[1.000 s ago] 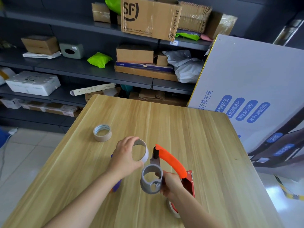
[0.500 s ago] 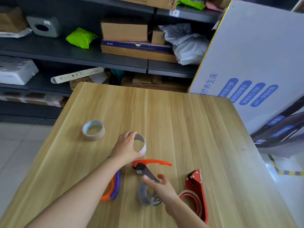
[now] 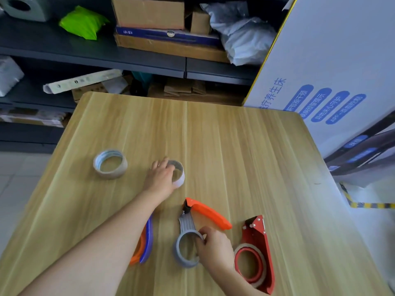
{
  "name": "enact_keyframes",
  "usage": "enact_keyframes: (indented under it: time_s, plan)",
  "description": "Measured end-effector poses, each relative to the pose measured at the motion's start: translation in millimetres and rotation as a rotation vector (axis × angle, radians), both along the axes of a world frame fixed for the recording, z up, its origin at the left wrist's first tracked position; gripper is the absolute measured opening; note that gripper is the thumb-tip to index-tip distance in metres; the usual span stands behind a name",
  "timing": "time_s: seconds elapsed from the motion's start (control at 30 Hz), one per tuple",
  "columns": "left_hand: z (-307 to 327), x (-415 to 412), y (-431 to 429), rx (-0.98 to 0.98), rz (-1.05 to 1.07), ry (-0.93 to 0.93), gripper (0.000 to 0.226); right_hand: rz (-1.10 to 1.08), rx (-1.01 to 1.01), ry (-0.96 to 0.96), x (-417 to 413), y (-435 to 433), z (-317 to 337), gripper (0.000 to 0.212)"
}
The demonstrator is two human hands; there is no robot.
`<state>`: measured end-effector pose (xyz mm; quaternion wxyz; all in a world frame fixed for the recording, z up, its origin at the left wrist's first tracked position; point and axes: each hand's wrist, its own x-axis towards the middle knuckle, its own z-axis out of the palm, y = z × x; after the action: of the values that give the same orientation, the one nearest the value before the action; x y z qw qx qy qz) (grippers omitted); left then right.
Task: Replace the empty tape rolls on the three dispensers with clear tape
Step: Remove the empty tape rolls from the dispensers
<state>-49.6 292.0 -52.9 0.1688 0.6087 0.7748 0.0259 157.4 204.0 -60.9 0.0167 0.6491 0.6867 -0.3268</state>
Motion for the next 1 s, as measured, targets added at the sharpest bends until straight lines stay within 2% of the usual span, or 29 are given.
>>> enact_keyframes:
  time_s: [0.07, 0.23, 0.33, 0.4, 0.5, 0.57, 0.67, 0.87, 0.93, 1.0]
  plan:
    - [-10, -2, -2, -0.021, 0.014, 0.062, 0.041, -0.016, 0.015, -0.005, -2, -1, 0, 0.028]
    - [-16, 0, -13, 0.13, 0.067, 0.138, 0.01, -0.025, 0.062, 0.053, -2, -3, 1, 0.028]
    - [-19, -3, -8, 0.028, 0.076, 0.051, 0.027, -0.046, 0.058, 0.074, -2, -1, 1, 0.027]
    - [-19, -2, -9, -0.035, 0.058, -0.01, 0.052, -0.066, 0.041, 0.098, -3, -1, 3, 0.029]
    - [-13, 7, -17, -0.14, -0.048, 0.044, 0.074, -0.053, 0.05, 0.1, -1, -1, 8, 0.035]
    - [-3, 19, -26, -0.131, -0.103, 0.06, 0.068, -0.047, 0.088, 0.078, 7, 1, 13, 0.032]
    - [16, 45, -38, -0.061, -0.126, -0.012, 0.054, -0.026, 0.197, 0.021, 27, 8, 24, 0.025]
    - [40, 118, -68, 0.046, -0.222, -0.12, 0.043, 0.099, 0.442, -0.169, 85, 18, 31, 0.012]
    - [42, 143, -82, 0.058, -0.258, -0.144, 0.043, 0.095, 0.43, -0.228, 105, 15, 35, 0.026]
    - [39, 168, -96, 0.03, -0.286, -0.171, 0.048, 0.091, 0.329, -0.26, 125, 13, 38, 0.042]
